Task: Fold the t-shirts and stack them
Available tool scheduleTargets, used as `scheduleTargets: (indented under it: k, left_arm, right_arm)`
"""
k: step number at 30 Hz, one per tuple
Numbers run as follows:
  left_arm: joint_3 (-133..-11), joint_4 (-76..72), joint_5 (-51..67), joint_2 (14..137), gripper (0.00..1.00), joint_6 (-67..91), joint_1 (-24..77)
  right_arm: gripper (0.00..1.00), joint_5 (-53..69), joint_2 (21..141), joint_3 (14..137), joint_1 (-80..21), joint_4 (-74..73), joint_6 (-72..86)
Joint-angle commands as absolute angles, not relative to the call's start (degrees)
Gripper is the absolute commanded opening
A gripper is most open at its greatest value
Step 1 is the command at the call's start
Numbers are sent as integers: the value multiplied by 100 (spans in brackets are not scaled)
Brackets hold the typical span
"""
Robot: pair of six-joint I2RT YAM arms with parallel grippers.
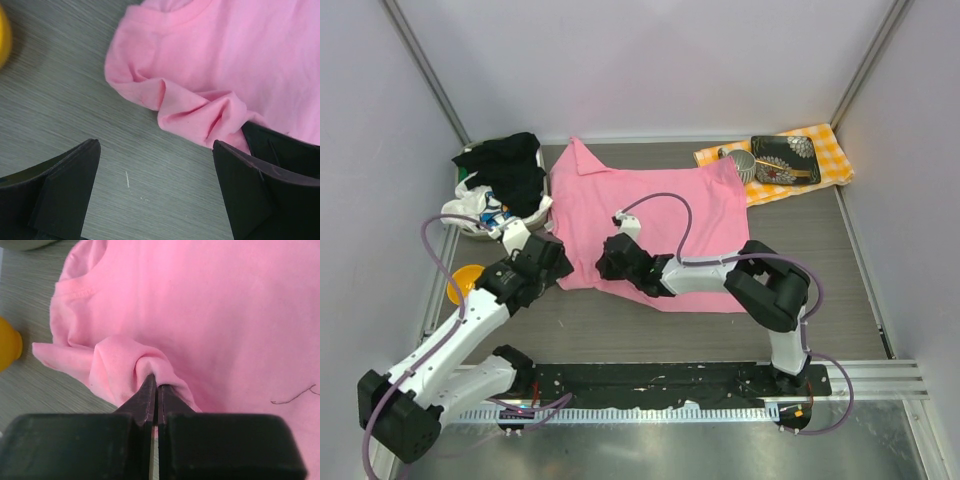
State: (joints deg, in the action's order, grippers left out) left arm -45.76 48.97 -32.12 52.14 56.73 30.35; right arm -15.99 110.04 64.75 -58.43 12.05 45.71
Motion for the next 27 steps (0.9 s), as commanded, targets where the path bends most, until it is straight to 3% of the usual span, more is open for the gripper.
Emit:
scheduleTargets:
  k: [1,3,13,18,27]
  left_arm:
    - [-4044,3693,-2506,5633,98,5449,3032]
    - [-3807,3194,-2217,5862,95,5371,3041]
    - [-2971,2356,-2127,5442,55,5563,3041]
    - [-2664,2032,-2285,5133,48,5642,3041]
    - [-1890,221,-2039,5273,47,5634,3041]
  right_arm:
    - [1,-1880,11223,6697,-5854,1406,4737]
    - [1,-1933,11276,6697,-5775,1406,4825]
    - [1,-1644,11487,6636,-5300,1582,5054]
    - [1,-1556,11671,6776,-5273,1608,5089]
    - [1,-1450,11777,6926,-5247,1600,5106]
